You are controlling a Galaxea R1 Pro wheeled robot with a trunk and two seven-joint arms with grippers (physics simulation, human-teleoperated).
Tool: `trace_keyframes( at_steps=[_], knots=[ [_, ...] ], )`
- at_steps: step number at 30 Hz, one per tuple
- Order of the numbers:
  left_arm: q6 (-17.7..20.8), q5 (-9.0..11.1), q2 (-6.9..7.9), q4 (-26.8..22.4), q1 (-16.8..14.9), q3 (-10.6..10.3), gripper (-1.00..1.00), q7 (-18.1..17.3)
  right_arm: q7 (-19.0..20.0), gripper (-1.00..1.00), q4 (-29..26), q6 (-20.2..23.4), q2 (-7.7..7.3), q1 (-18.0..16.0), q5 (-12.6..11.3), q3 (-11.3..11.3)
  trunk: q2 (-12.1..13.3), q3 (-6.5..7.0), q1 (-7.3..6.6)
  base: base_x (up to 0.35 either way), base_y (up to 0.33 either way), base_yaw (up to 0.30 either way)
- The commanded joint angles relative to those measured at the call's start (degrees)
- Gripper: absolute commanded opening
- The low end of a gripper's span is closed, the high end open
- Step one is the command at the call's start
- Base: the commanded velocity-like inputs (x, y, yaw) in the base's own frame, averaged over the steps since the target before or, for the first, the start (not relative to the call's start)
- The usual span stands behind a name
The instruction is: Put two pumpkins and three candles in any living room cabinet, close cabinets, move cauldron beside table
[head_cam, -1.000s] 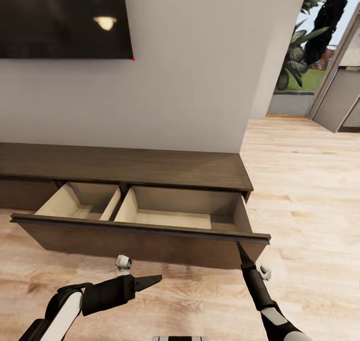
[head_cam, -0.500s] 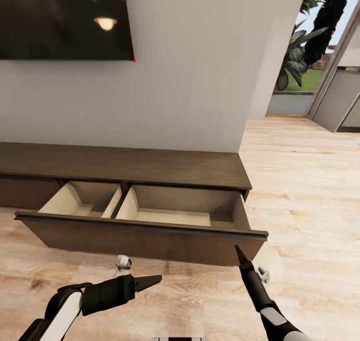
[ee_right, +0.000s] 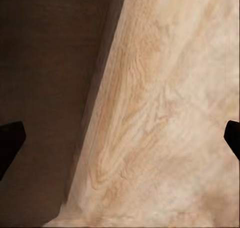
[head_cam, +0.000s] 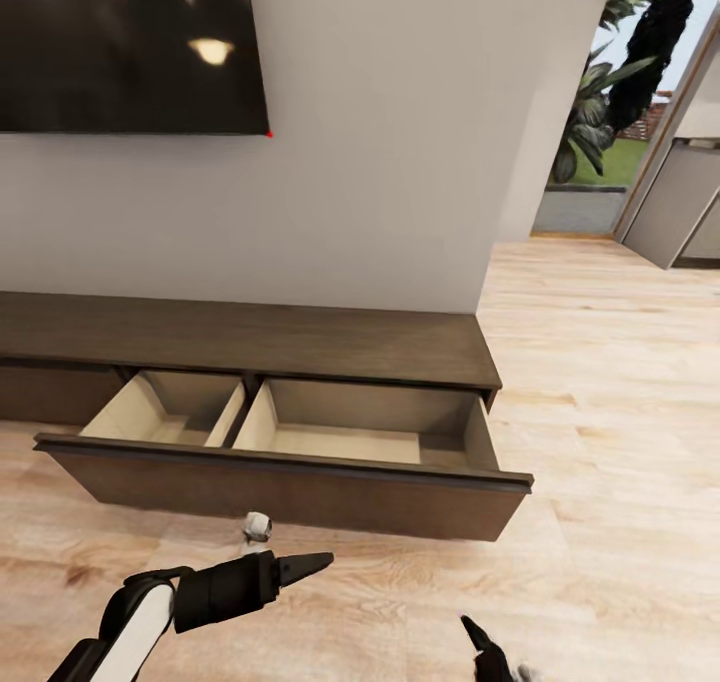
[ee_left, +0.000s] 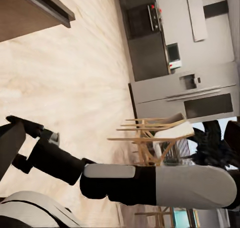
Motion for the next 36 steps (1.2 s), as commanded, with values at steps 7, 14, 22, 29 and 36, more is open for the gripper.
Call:
trace_keyframes(
  at_steps=[7, 14, 22, 29, 36],
  knots=[
    [0.17, 0.08, -1.46, 0.05, -0.05, -3.37, 1.0, 6.83, 0.68, 1.0, 0.09, 4.85, -5.16, 2.7, 6.17, 3.86, 2.81, 1.23, -1.55, 0.0, 0.0, 0.0],
    [0.09, 0.08, -1.56, 0.17, -0.05, -3.21, 1.0, 7.42, 0.93, 1.0, 0.07, 4.4, -5.39, 3.36, 6.72, 4.04, 5.61, 2.49, -3.09, 0.0, 0.0, 0.0],
    [-0.01, 0.13, -1.63, 0.2, -0.05, -3.46, 1.0, 7.64, 0.92, 1.0, 0.07, 4.37, -5.44, 3.42, 6.7, 4.04, 8.82, 3.92, -4.85, 0.0, 0.0, 0.0],
    [-0.21, 0.14, -1.71, 0.29, -0.05, -3.53, 1.0, 7.78, 0.89, 1.0, 0.07, 4.38, -5.42, 3.45, 6.68, 4.02, 11.63, 5.18, -6.39, 0.0, 0.0, 0.0],
    [-0.35, 0.19, -2.09, 0.45, -0.05, -3.61, 1.0, 10.57, 0.96, 1.0, 0.07, 4.22, -5.44, 3.43, 6.66, 4.01, 14.44, 6.44, -7.92, 0.0, 0.0, 0.0]
  ],
)
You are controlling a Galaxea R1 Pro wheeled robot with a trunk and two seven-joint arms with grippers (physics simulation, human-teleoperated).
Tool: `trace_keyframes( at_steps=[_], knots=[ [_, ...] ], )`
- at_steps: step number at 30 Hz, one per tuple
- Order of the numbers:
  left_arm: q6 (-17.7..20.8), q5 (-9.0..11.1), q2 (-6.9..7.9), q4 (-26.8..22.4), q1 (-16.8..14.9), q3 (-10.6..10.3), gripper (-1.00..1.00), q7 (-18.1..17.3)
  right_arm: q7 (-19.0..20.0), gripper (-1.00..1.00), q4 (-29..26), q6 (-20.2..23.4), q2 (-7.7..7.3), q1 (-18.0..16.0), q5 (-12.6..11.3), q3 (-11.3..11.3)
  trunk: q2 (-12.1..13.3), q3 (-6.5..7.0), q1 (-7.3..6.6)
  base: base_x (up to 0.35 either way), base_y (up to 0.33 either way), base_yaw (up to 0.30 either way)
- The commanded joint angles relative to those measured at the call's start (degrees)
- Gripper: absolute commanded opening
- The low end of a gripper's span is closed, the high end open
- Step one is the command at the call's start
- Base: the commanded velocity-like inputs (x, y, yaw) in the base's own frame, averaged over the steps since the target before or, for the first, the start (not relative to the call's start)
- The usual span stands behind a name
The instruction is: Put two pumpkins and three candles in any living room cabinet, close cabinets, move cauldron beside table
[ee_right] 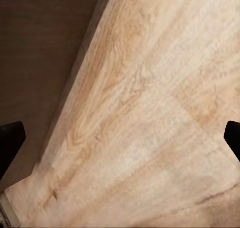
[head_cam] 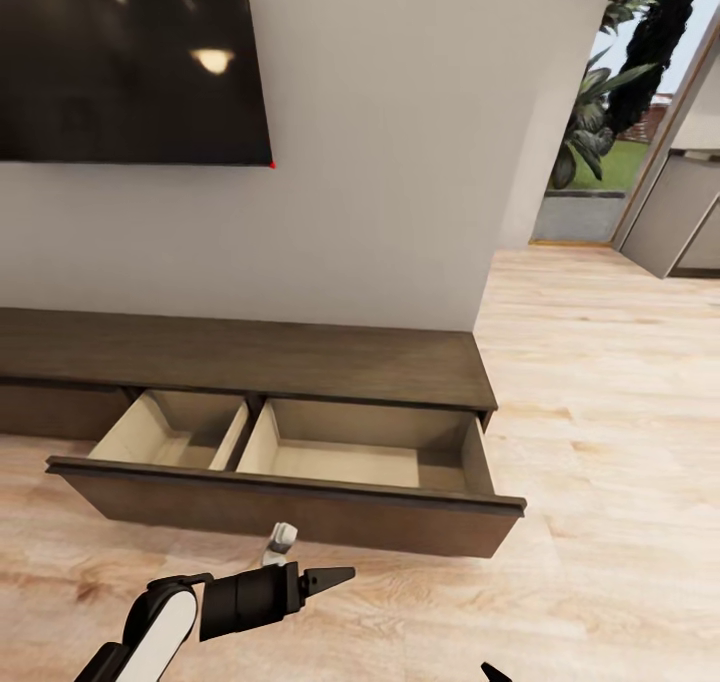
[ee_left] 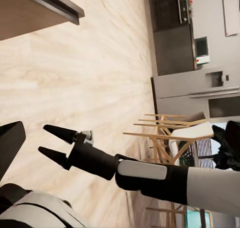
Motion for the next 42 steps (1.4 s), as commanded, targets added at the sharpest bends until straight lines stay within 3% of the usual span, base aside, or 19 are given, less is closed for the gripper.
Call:
trace_keyframes(
  at_steps=[1, 8, 12, 19, 21, 24, 26, 29, 33, 36, 39, 42],
  knots=[
    [0.23, 0.12, -0.06, 0.0, -0.04, -0.03, 1.0, 0.42, 0.15, 1.0, -0.01, 0.57, -0.01, -0.02, -0.61, 0.11, 0.4, 0.14, -0.23, 0.0, 0.0, 0.0],
    [0.18, 0.07, -0.51, 0.11, -0.04, -0.04, 1.0, 1.4, 0.15, 1.0, -0.01, 0.49, 0.05, -0.01, -0.61, 0.13, 3.21, 1.4, -1.77, 0.0, 0.0, 0.0],
    [0.14, 0.1, -0.56, 1.47, -0.04, 0.1, 1.0, 3.96, -0.24, 1.0, -0.01, 0.47, 0.0, 0.0, -0.6, 0.08, 4.81, 2.12, -2.65, 0.0, 0.0, 0.0],
    [-0.84, -0.26, 0.14, 12.08, 0.0, 0.92, 1.0, 9.29, -0.41, 1.0, -0.01, 0.41, 0.13, 0.01, -0.61, 0.07, 7.62, 3.37, -4.19, 0.0, 0.0, 0.0],
    [-3.62, -1.86, 1.29, 17.09, 0.03, 2.0, 1.0, 10.21, -0.07, 1.0, -0.01, 0.47, 0.2, 0.03, -0.61, 0.05, 8.42, 3.73, -4.63, 0.0, 0.0, 0.0],
    [-9.67, -6.32, 3.06, 24.93, 0.0, 3.02, 1.0, 10.97, 0.21, 1.0, -0.01, 0.59, 0.3, 0.02, -0.61, 0.05, 9.62, 4.27, -5.29, 0.0, 0.0, 0.0],
    [-15.19, -10.07, 3.52, 29.67, -0.02, 3.27, 1.0, 11.29, 0.2, 1.0, -0.07, 0.64, 0.44, 0.01, -0.61, 0.11, 10.42, 4.63, -5.73, 0.0, 0.0, 0.026],
    [-22.09, -13.69, 3.59, 34.34, -0.05, 3.46, 1.0, 12.93, 0.22, 1.0, -0.09, 0.55, 0.64, -0.01, -0.51, 0.2, 11.63, 5.17, -6.38, 0.0, 0.0, 0.162],
    [-30.26, -15.13, 3.31, 40.07, -0.11, 3.52, 1.0, 20.59, 0.12, 1.0, -0.1, 0.48, 0.76, -0.01, -0.39, 0.51, 13.23, 5.87, -7.26, 0.0, 0.0, 0.252],
    [-34.76, -15.49, 2.99, 44.12, -0.12, 3.49, 1.0, 26.54, -0.24, 1.0, -0.1, 0.46, 0.84, -0.01, -0.38, 2.47, 14.43, 6.36, -7.92, 0.0, 0.0, 0.272],
    [-38.59, -15.68, 1.32, 46.23, -0.1, 3.3, 1.0, 29.18, -0.53, 1.0, -0.1, 0.37, 0.98, 0.01, -0.42, 5.77, 14.84, 6.48, -8.14, 0.0, 0.0, 0.277],
    [-40.09, -15.74, 0.32, 46.82, -0.12, 3.01, 1.0, 29.76, -0.68, 1.0, -0.1, -1.15, 1.02, -0.01, -0.47, 8.07, 14.84, 6.42, -8.14, 0.0, 0.0, 0.278]
  ],
)
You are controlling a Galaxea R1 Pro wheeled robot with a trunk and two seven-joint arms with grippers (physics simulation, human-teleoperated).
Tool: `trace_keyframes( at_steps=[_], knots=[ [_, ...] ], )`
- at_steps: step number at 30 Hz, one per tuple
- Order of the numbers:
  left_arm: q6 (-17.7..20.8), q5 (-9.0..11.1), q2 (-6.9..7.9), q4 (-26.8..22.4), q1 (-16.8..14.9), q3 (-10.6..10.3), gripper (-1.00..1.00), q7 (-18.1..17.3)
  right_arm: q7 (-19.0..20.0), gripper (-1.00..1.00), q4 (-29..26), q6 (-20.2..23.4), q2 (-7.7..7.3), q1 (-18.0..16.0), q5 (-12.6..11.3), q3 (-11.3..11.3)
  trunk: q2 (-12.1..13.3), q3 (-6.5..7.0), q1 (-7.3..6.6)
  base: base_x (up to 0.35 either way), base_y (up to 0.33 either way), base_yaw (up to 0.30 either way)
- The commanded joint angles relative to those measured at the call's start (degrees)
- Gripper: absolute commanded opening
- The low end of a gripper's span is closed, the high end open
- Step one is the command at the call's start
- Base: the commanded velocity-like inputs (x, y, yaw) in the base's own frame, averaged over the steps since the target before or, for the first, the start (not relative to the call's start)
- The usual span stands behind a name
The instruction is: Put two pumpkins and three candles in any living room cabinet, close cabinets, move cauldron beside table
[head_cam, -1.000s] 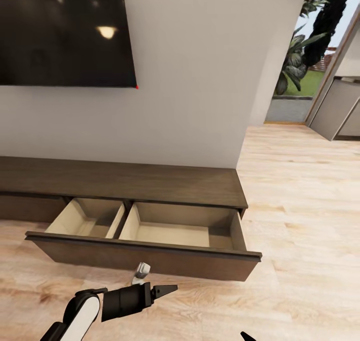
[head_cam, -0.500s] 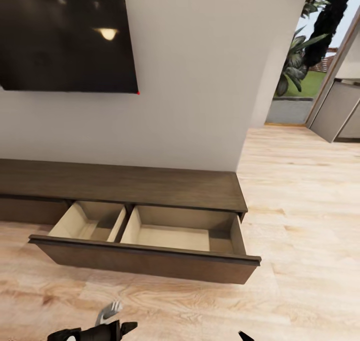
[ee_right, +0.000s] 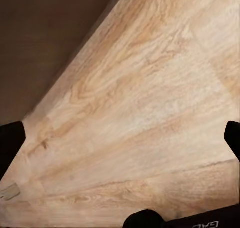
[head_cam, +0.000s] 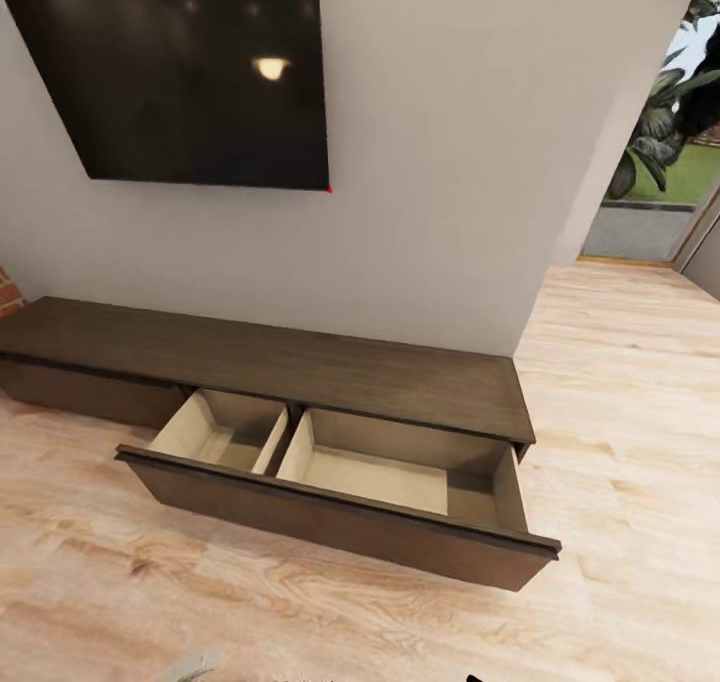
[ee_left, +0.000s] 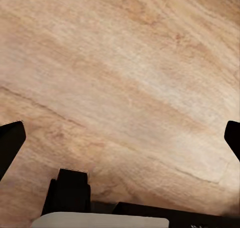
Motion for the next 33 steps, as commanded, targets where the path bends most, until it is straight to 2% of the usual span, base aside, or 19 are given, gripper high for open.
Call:
trace_keyframes(
  at_steps=[1, 4, 7, 12, 16, 29, 33],
  knots=[
    [-0.06, 0.39, -0.07, 0.04, -0.04, -0.3, 1.0, 0.09, 0.17, 1.0, -0.02, -0.58, 0.01, 0.01, -0.51, 0.33, -0.02, -0.06, -0.01, 0.0, 0.0, 0.279],
    [-0.53, 0.32, -0.3, 0.14, -0.04, -0.53, 1.0, 0.06, 0.15, 1.0, -0.02, -3.63, 0.36, 0.01, -0.51, 0.81, -0.02, -0.13, -0.01, 0.0, 0.0, 0.279],
    [-1.4, 0.33, -0.32, 0.23, -0.04, -0.64, 1.0, 0.22, 0.14, 1.0, -0.02, -4.61, 0.84, 0.02, -0.46, 0.93, -0.02, -0.19, -0.01, 0.0, 0.0, 0.279],
    [-4.14, 0.49, -0.38, 1.18, -0.04, -0.64, 1.0, 0.39, 0.14, 1.0, -0.02, -4.88, 0.91, 0.0, -0.45, 1.0, -0.02, -0.29, -0.01, 0.0, 0.0, 0.279],
    [-4.8, 0.39, -0.39, 2.0, -0.04, -0.58, 1.0, 0.41, 0.14, 1.0, -0.02, -4.91, 0.96, -0.01, -0.45, 1.19, -0.02, -0.39, -0.01, -0.039, -0.016, 0.279],
    [-4.96, 0.29, -0.68, 2.1, -0.04, -0.64, 1.0, 0.41, 0.14, 1.0, -0.02, -4.92, 1.39, 0.0, -0.45, 1.28, -0.02, -0.76, -0.01, -0.258, -0.163, 0.279],
    [-7.34, 0.36, -1.0, 2.92, -0.04, -0.72, 1.0, 0.41, 0.14, 1.0, -0.02, -4.92, 1.41, -0.01, -0.45, 1.28, -0.02, -0.88, -0.01, -0.09, -0.195, 0.279]
  ],
)
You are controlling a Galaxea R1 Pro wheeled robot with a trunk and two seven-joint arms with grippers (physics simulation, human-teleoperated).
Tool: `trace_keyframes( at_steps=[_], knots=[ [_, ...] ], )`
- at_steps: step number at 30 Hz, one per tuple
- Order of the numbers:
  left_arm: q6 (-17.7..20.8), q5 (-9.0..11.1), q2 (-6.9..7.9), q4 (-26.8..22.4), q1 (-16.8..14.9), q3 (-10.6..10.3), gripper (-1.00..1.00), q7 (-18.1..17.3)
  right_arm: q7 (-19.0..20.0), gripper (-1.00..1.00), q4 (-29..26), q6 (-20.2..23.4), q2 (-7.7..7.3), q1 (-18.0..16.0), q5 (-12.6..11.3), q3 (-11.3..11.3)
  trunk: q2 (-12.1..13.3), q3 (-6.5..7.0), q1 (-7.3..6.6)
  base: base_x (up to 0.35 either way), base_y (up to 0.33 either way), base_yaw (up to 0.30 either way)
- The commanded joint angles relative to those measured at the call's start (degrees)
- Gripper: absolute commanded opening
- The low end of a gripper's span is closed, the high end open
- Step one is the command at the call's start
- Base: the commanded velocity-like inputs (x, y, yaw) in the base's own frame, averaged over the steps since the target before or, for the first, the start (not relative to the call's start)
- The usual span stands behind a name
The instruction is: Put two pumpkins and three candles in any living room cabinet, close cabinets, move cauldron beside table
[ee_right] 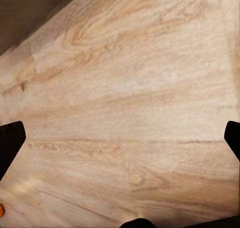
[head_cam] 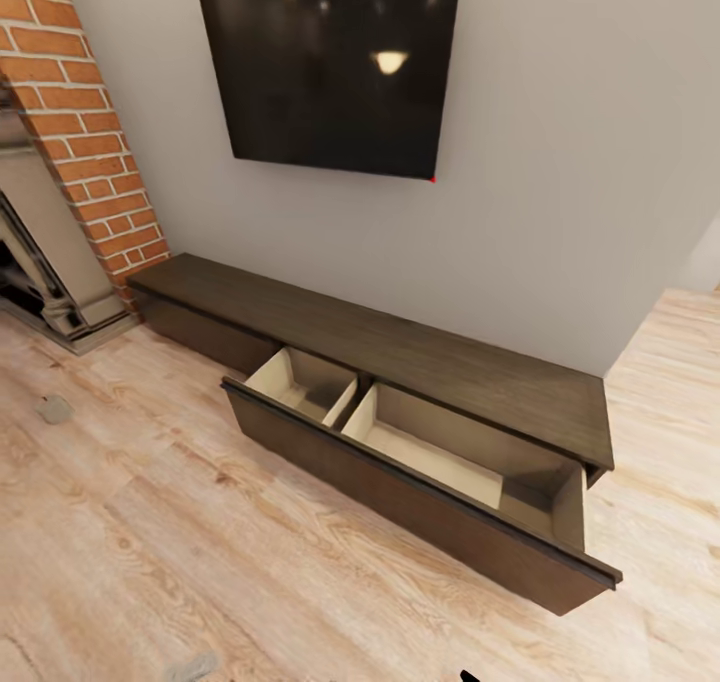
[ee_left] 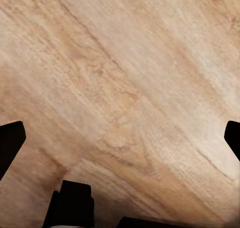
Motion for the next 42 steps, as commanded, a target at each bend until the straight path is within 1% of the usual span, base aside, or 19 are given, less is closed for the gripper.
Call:
trace_keyframes(
  at_steps=[1, 12, 28, 38, 42],
  knots=[
    [-0.03, 0.51, 0.03, 0.25, -0.03, -0.25, 1.0, 0.01, 0.21, 1.0, 0.05, 0.01, -0.01, 0.0, -0.05, -0.14, -0.02, -0.07, -0.01, -0.013, -0.126, 0.279],
    [-0.3, 0.52, -0.03, 0.59, -0.03, -0.26, 1.0, 0.01, 0.21, 1.0, 0.05, 0.01, -0.01, 0.0, -0.05, -0.14, -0.02, -0.39, -0.01, -0.027, -0.089, 0.279],
    [-0.33, 0.52, -0.03, 0.63, -0.03, -0.26, 1.0, 0.01, 0.21, 1.0, 0.05, 0.01, -0.01, -0.02, -0.04, -0.14, -0.02, -0.85, -0.01, -0.176, -0.013, 0.279],
    [-0.42, 0.52, -0.03, 0.63, -0.03, -0.24, 1.0, 0.01, 0.21, 1.0, 0.05, 0.01, 0.0, 0.0, 0.01, -0.11, -0.02, -1.14, -0.01, -0.021, 0.0, 0.279],
    [-0.42, 0.52, -0.03, 0.63, -0.03, -0.2, 1.0, 0.01, 0.21, 1.0, 0.05, 0.01, 0.34, -0.01, 0.03, -0.08, -0.02, -1.26, -0.01, 0.0, 0.0, 0.279]
  ],
)
